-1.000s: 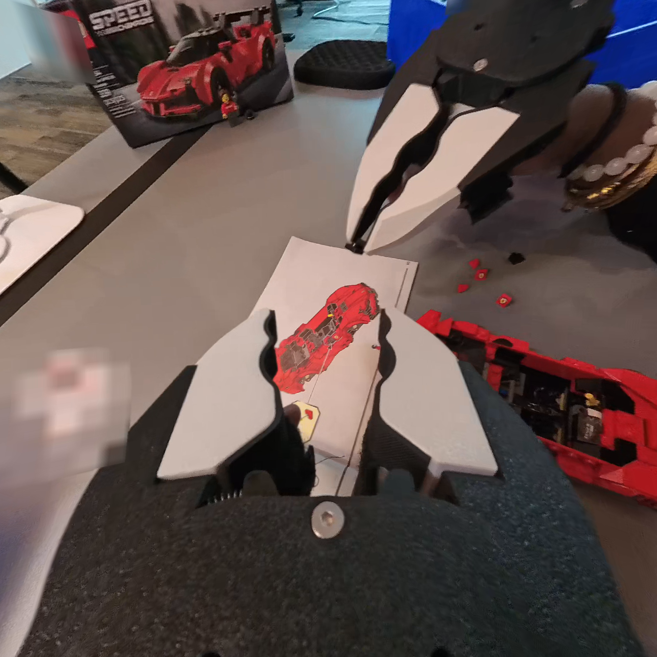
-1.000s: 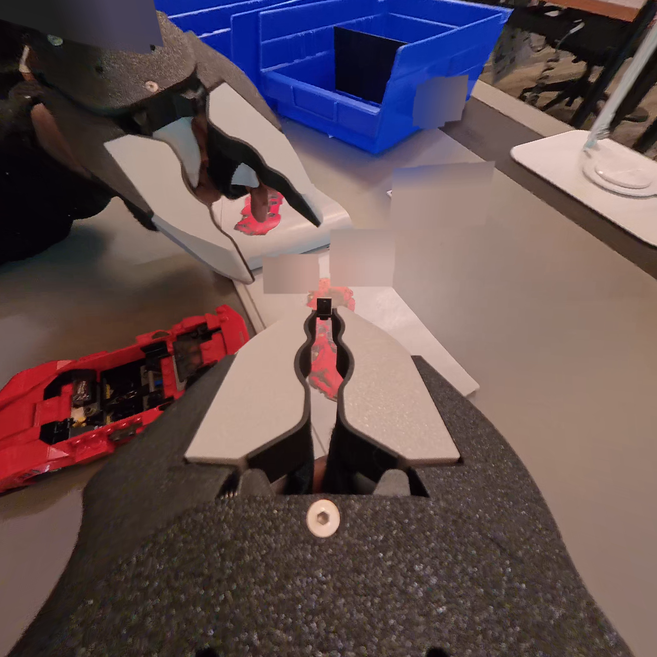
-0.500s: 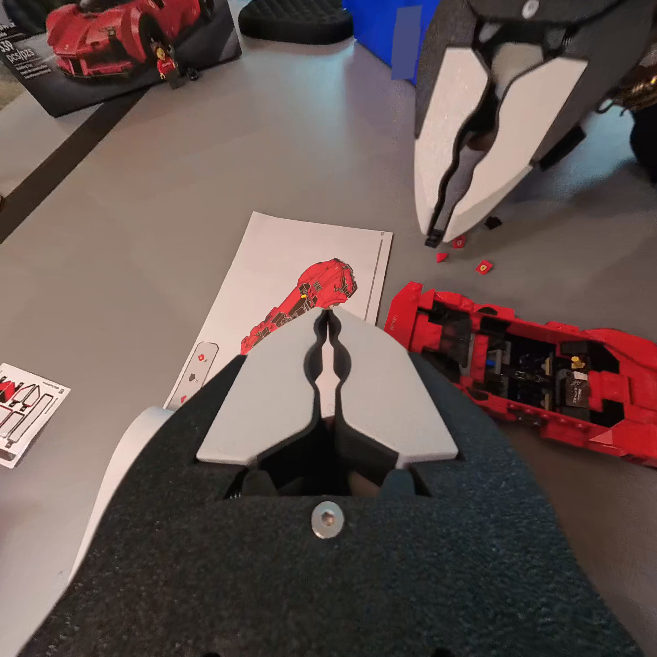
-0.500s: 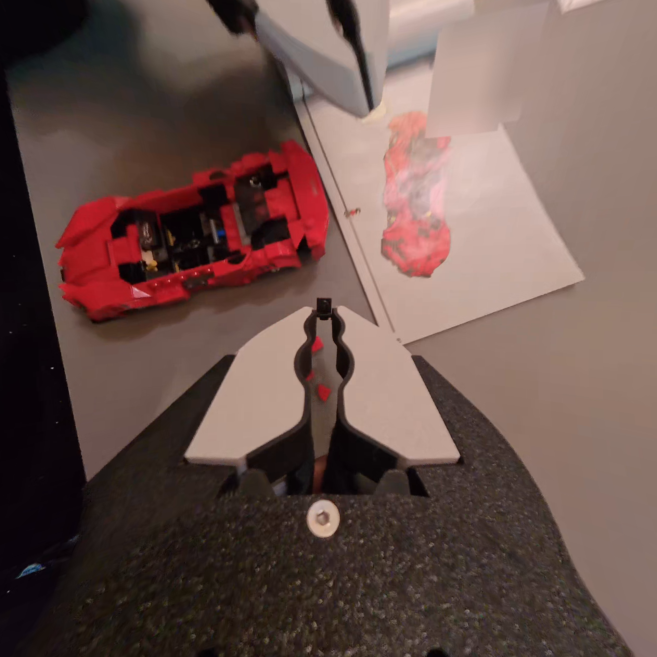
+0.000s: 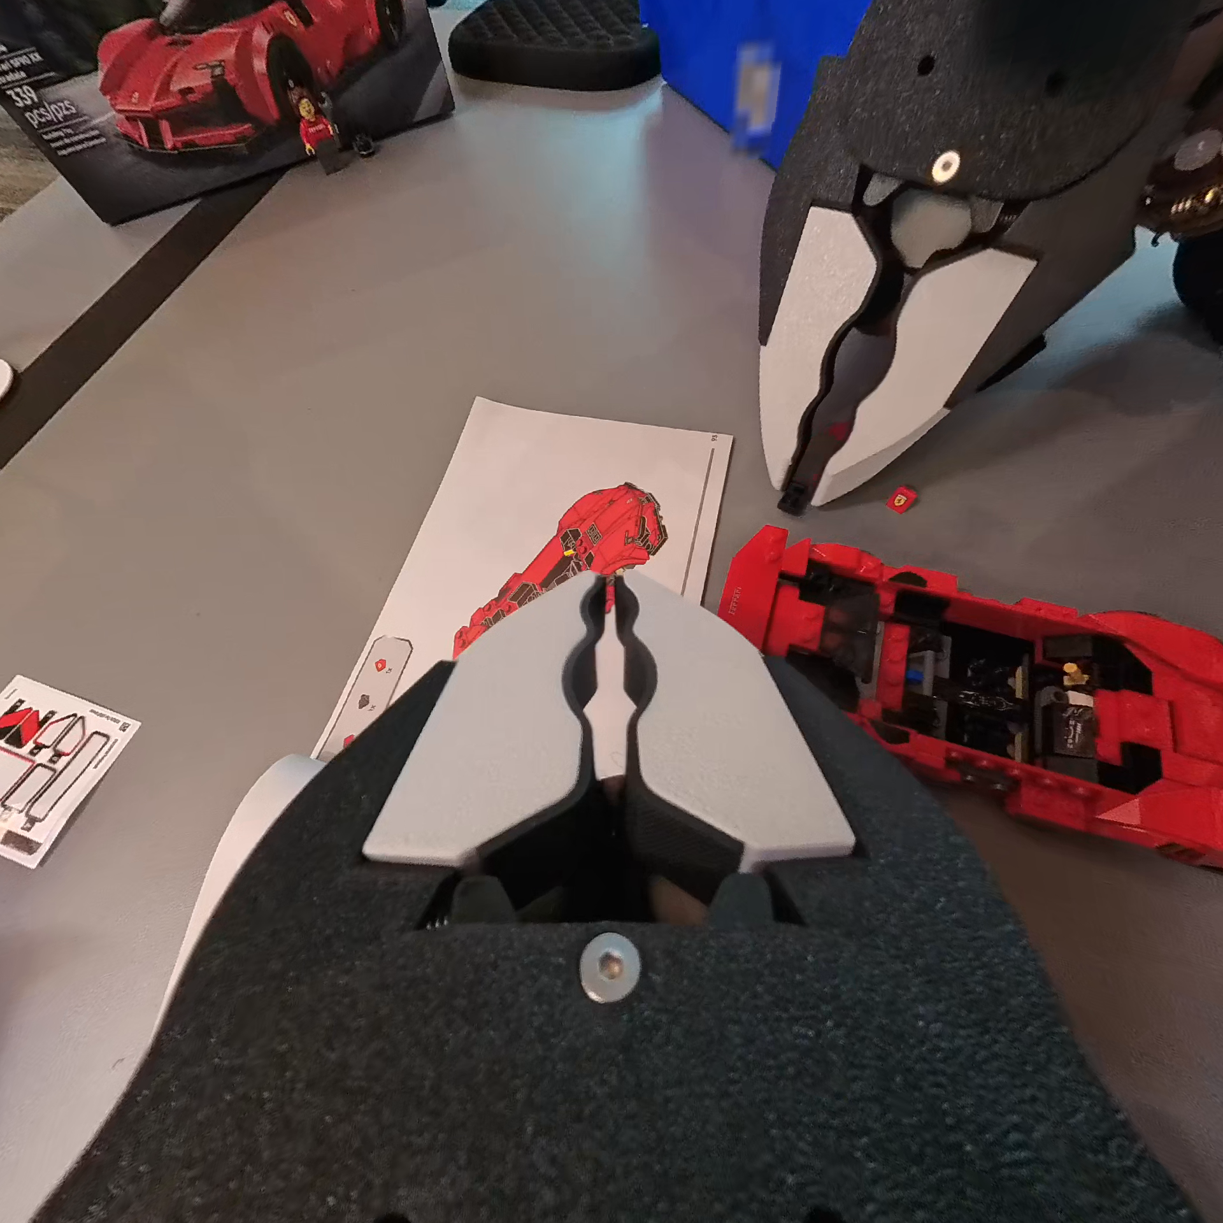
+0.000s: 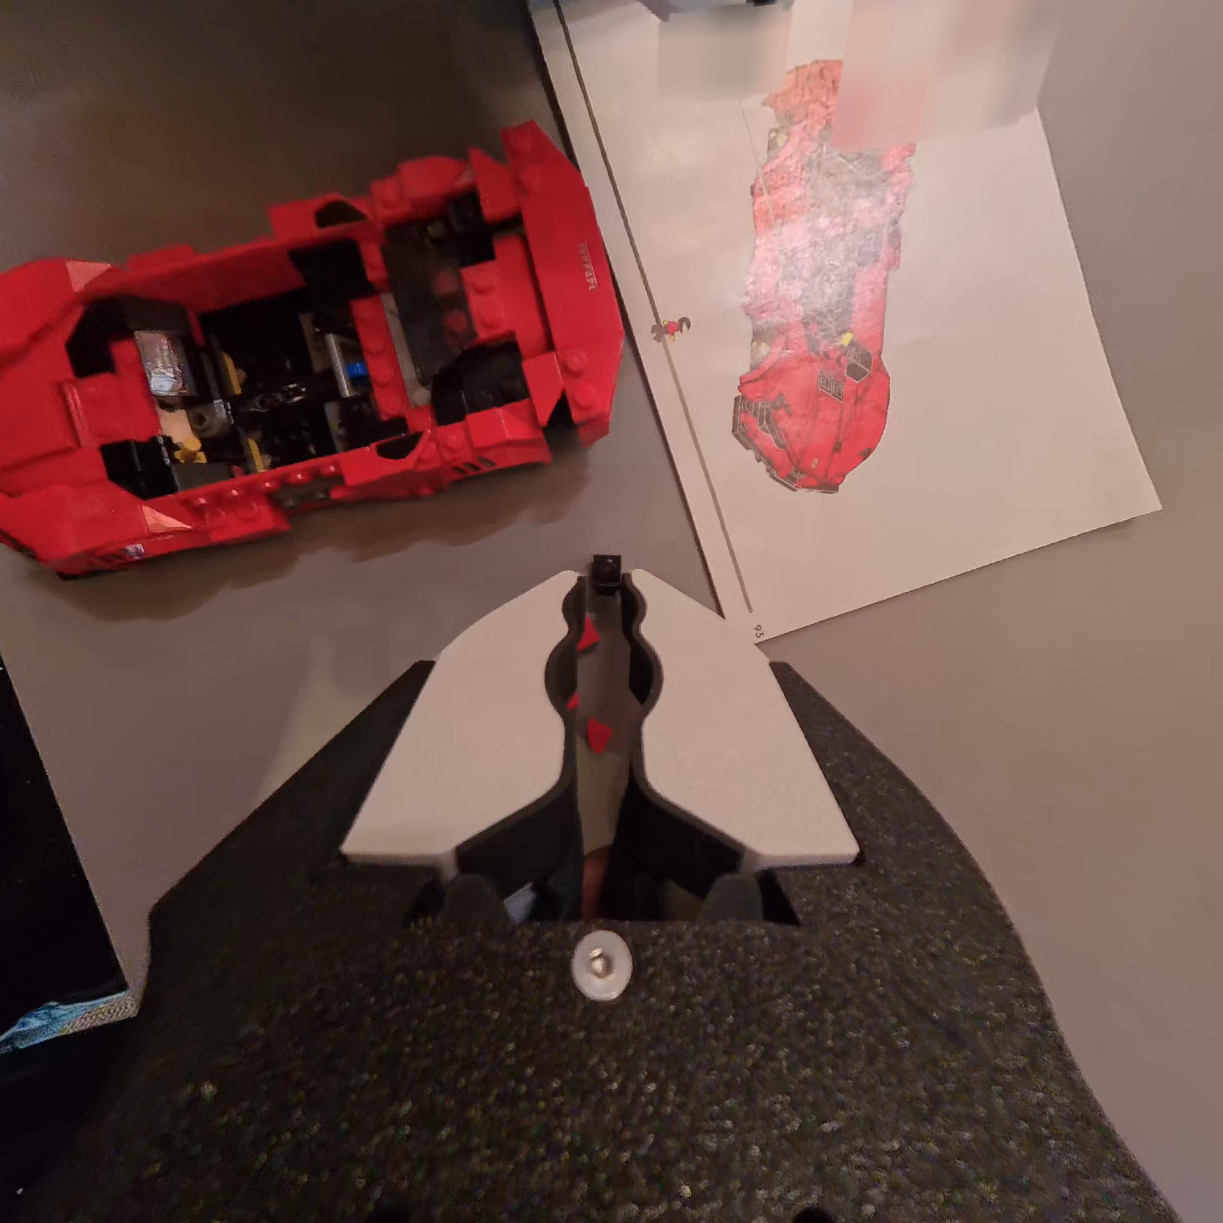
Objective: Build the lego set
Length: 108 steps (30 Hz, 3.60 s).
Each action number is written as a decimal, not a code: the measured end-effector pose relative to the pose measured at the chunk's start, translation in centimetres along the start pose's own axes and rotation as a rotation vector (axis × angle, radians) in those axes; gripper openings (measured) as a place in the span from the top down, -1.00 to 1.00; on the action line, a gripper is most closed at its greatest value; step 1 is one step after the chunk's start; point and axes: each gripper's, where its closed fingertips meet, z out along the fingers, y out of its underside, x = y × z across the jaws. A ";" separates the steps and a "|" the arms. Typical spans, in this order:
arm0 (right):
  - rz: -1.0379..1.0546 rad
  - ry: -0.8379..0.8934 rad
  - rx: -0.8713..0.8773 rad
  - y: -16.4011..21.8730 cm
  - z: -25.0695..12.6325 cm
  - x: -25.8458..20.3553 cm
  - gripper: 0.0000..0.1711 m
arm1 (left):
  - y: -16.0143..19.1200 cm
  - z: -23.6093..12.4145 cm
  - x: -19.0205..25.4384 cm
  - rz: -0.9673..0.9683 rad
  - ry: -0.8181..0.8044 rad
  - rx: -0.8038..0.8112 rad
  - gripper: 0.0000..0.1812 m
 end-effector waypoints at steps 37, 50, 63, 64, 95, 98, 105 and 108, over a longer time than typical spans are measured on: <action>-0.057 -0.145 0.035 -2.2 1.2 -3.8 0.72 | 4.8 -2.7 7.6 -0.002 0.260 -0.192 0.91; -0.064 -0.146 0.074 -3.9 2.1 -4.3 0.71 | 5.9 -4.0 7.0 -0.066 0.228 -0.188 0.92; 0.045 0.039 0.200 -4.4 -1.6 -0.2 0.73 | 6.2 -6.0 1.3 -0.108 -0.061 -0.238 0.73; 0.062 0.066 0.209 -4.5 -1.7 0.7 0.78 | 6.2 -6.0 0.7 -0.103 -0.086 -0.240 0.76; 0.020 -0.166 0.089 -3.9 2.3 -7.2 0.75 | 6.3 -7.0 5.9 -0.134 0.002 -0.211 0.81; 0.016 -0.149 0.118 -5.0 2.9 -7.3 0.74 | 5.7 -7.7 6.6 -0.106 -0.025 -0.203 0.81; -0.022 -0.120 0.153 -7.8 4.5 -7.4 0.71 | 4.6 -9.0 8.0 -0.067 -0.077 -0.193 0.81; -0.042 -0.120 0.158 -8.7 5.0 -7.9 0.71 | 4.2 -9.6 8.9 -0.064 -0.087 -0.185 0.81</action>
